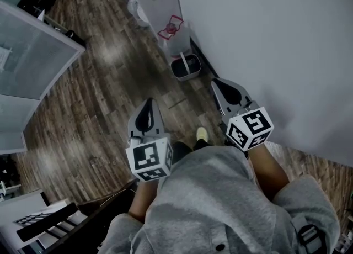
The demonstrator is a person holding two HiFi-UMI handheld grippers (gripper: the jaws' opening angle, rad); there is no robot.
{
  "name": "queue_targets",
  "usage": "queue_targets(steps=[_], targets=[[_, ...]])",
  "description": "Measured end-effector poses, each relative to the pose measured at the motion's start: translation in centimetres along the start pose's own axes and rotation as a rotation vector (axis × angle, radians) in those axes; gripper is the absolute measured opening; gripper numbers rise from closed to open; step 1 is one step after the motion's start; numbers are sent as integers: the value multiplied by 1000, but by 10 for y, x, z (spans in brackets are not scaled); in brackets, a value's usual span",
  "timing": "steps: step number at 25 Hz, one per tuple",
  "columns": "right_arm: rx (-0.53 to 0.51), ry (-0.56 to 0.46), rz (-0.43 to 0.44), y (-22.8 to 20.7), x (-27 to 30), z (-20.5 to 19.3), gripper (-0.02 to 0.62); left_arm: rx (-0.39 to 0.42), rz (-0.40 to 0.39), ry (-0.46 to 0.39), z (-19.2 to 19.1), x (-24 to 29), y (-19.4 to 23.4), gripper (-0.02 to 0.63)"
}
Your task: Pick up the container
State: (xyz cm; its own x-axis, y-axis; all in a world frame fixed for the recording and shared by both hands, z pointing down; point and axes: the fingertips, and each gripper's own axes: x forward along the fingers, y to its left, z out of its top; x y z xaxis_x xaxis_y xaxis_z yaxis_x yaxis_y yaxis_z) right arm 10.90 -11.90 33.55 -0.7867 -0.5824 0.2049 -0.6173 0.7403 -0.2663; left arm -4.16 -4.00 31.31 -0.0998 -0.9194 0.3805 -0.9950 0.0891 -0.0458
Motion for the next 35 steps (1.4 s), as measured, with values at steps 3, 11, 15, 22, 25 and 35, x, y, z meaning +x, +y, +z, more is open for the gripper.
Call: queue_targets(steps=[3,11,15,22,25,35], targets=[[5,-12,3,-4,1,5,23,6,-3,-2,3,3,-3,13],[-3,-16,9,-4,6,8,23,11,-16,-17,9,10,-5,13],[-9,-23,-2,-14,14,9,23,18,-29,-36,13,23,-5,13],[-29,-20,-19,-27,29,21,23,11,-50,-31,22,45,-3,14],[-32,-11,-24,-34,43,22,24,8,-54,-28,25,61,3,14],[-35,47,-51,-62,107,26,25,-3,-53,6,33,127,36,12]])
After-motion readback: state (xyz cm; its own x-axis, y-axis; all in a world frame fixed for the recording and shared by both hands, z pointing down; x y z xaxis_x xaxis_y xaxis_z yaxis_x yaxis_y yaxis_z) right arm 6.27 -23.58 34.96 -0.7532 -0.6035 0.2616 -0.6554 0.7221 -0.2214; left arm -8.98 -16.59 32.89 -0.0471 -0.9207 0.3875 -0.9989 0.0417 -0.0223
